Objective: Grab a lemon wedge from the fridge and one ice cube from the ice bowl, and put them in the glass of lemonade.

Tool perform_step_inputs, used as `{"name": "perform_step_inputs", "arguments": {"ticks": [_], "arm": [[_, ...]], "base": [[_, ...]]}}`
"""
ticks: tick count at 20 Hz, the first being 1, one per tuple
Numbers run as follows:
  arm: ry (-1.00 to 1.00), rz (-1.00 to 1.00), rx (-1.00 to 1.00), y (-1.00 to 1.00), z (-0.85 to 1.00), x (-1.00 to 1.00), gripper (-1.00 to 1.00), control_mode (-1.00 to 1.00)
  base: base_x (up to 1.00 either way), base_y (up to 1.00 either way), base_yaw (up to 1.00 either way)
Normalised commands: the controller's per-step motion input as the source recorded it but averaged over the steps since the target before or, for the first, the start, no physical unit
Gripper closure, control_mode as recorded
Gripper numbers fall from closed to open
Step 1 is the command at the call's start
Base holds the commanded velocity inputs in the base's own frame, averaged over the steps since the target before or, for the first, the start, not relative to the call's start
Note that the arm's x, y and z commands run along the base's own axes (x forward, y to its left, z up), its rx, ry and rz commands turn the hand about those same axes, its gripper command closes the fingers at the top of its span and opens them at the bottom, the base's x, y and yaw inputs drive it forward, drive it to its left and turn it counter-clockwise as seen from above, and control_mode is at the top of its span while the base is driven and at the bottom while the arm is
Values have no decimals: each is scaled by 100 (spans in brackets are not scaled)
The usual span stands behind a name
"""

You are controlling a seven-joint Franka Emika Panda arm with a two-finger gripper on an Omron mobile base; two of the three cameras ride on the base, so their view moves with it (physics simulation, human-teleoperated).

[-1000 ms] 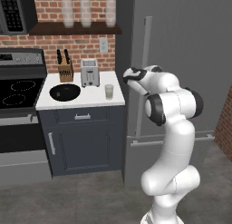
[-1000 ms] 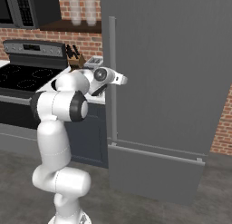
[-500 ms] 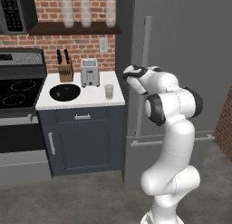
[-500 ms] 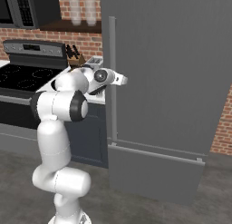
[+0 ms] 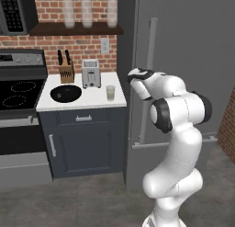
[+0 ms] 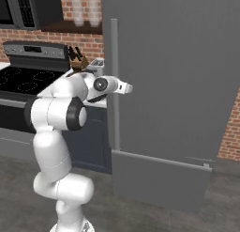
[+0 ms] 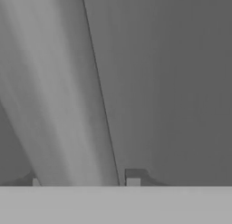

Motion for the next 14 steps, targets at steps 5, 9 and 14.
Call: {"name": "perform_step_inputs", "arguments": {"ticks": [5,9,14], "arm": [[0,-24,0,-57,24,-97,100,-100],[0,-29,0,-65,38,-100,100,-100],[0,-36,0,-66,64,-100,100,-100]], "base": [[0,0,0],[0,0,0],[0,0,0]]}}
